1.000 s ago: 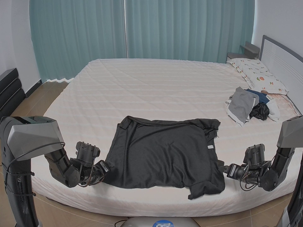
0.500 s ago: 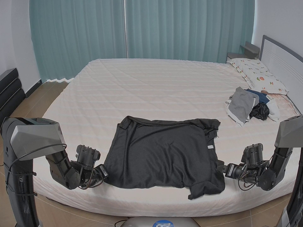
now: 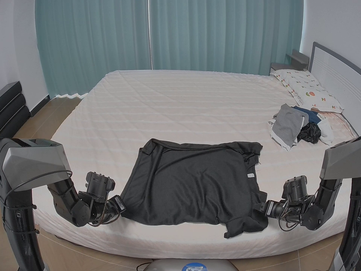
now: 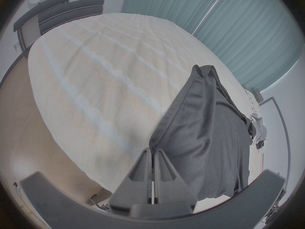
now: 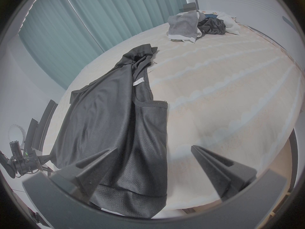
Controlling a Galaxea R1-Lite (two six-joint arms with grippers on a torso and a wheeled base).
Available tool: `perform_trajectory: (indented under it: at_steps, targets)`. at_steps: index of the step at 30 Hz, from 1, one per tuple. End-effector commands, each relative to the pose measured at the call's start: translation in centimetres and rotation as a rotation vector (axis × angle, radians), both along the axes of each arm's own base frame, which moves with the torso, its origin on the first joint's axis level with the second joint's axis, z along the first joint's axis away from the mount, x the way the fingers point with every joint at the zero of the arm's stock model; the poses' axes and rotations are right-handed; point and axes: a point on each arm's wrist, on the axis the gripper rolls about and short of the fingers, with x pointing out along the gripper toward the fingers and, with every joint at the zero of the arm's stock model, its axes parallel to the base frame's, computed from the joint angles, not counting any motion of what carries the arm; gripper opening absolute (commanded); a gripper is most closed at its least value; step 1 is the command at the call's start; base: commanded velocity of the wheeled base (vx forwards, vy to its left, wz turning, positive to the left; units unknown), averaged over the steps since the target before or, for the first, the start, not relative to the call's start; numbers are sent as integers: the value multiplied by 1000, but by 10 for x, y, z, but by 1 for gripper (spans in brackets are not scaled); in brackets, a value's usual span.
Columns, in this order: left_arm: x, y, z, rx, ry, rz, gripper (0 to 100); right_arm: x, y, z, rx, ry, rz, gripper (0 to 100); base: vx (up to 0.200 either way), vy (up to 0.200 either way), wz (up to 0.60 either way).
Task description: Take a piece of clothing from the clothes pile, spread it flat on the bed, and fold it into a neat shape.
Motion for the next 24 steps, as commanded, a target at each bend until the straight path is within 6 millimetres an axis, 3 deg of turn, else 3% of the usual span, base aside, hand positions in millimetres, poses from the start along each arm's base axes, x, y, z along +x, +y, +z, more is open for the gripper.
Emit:
perform_trajectory:
  at_steps: [1,9,24]
  targets:
    - [0,0,2,-3,-4,3,0,2,2,-7,-3,19,6,0,0,0,0]
    - [-4,1,1,-8,7,14,0,6,3,-19,14,47,16,0,0,0,0]
    - [-10,3,3,-1,15,9,0,27,-29,-3,34,-54,-101,0,0,0,0]
